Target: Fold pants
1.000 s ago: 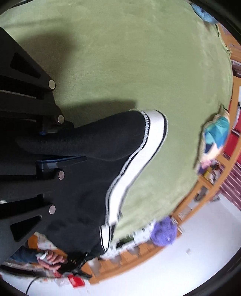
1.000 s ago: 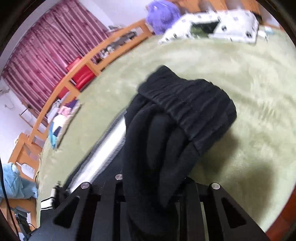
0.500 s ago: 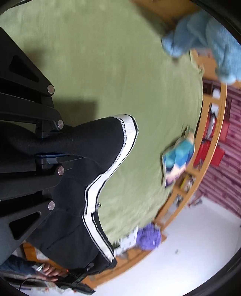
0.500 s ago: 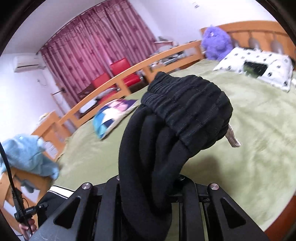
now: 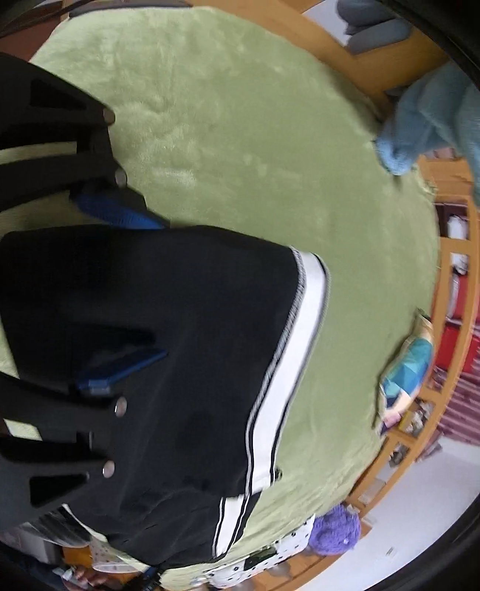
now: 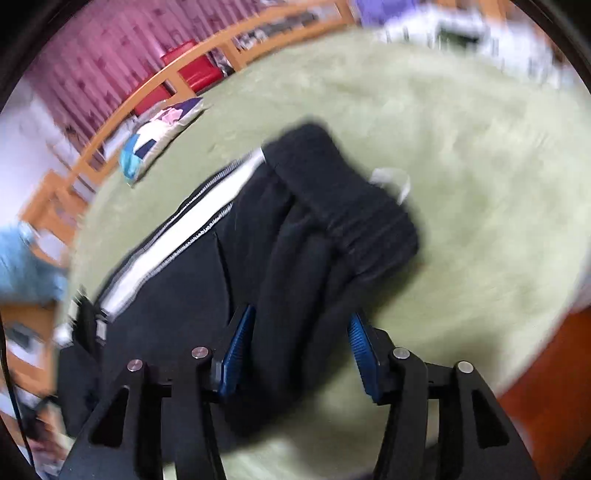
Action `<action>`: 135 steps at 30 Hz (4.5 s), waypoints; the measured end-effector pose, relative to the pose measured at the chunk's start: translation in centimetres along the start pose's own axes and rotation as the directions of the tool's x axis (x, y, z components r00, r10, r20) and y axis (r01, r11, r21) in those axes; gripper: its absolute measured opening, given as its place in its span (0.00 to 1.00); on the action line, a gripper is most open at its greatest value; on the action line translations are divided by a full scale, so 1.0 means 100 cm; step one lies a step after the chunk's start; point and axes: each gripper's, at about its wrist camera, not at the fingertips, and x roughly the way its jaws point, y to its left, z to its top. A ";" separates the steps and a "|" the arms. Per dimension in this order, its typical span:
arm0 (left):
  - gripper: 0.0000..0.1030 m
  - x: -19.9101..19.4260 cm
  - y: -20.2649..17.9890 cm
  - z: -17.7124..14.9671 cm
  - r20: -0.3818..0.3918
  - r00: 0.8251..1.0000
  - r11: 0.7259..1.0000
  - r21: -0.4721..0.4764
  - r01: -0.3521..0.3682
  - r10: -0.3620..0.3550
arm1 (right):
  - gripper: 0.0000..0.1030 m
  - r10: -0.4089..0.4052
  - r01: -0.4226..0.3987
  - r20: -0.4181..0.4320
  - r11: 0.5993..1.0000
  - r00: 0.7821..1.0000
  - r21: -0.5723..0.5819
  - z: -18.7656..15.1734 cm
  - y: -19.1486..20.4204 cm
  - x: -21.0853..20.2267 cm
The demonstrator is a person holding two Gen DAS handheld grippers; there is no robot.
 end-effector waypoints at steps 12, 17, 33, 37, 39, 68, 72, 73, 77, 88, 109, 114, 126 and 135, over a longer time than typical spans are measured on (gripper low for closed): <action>0.63 -0.031 -0.009 -0.033 0.047 0.998 0.997 -0.058 0.051 -0.048 | 0.32 0.213 -0.211 -0.039 0.889 0.976 -0.406 -0.035 0.179 -0.027; 0.63 -0.047 -0.004 -0.044 0.065 0.997 0.998 -0.051 0.035 -0.031 | 0.30 0.310 -0.379 -0.228 0.837 0.923 -0.395 -0.077 0.238 0.006; 0.65 -0.060 0.012 -0.055 0.109 0.989 0.988 -0.106 0.114 -0.103 | 0.15 0.437 -0.513 -0.270 0.756 0.858 -0.407 -0.103 0.239 -0.024; 0.66 -0.043 0.008 -0.053 0.081 0.991 0.987 -0.113 0.114 -0.106 | 0.17 0.289 -0.467 -0.392 0.726 0.874 -0.505 -0.140 0.252 0.004; 0.66 -0.030 0.005 -0.053 0.042 0.996 0.991 -0.107 0.086 -0.082 | 0.22 0.284 -0.459 -0.377 0.705 0.882 -0.541 -0.141 0.257 0.004; 0.67 0.000 0.003 -0.041 0.010 0.994 0.991 -0.073 0.109 -0.109 | 0.34 0.274 -0.404 -0.364 0.845 0.890 -0.351 -0.028 0.295 0.111; 0.67 0.001 -0.001 -0.051 0.016 0.998 0.997 -0.042 0.062 -0.062 | 0.49 0.332 -0.430 -0.308 0.834 0.892 -0.347 -0.028 0.280 0.063; 0.67 -0.003 0.002 -0.052 0.030 0.996 0.995 -0.058 0.085 -0.084 | 0.50 0.345 -0.440 -0.300 0.823 0.889 -0.358 -0.032 0.277 0.052; 0.67 -0.012 0.018 -0.059 0.065 0.991 0.985 -0.114 0.126 -0.119 | 0.50 0.308 -0.451 -0.351 0.761 0.884 -0.467 -0.076 0.272 0.026; 0.66 0.017 0.054 -0.080 0.036 0.964 0.921 -0.286 0.263 -0.264 | 0.51 0.280 -0.389 -0.300 0.823 0.912 -0.414 -0.116 0.246 0.028; 0.40 0.031 0.053 -0.070 0.076 0.957 0.885 -0.367 0.287 -0.279 | 0.47 0.160 -0.266 -0.294 0.891 0.942 -0.368 -0.107 0.275 0.048; 0.19 0.012 0.054 -0.065 0.088 0.951 0.895 -0.322 0.308 -0.296 | 0.47 0.155 -0.241 -0.236 0.885 0.959 -0.399 -0.112 0.274 0.038; 0.17 -0.096 -0.078 -0.010 0.174 0.984 0.998 -0.044 -0.043 0.050 | 0.41 0.211 -0.336 -0.297 0.811 0.931 -0.478 -0.095 0.244 0.020; 0.17 -0.156 -0.270 0.030 0.252 0.963 0.950 0.267 -0.161 0.092 | 0.47 0.120 -0.074 0.064 0.871 0.991 -0.486 0.001 0.102 -0.076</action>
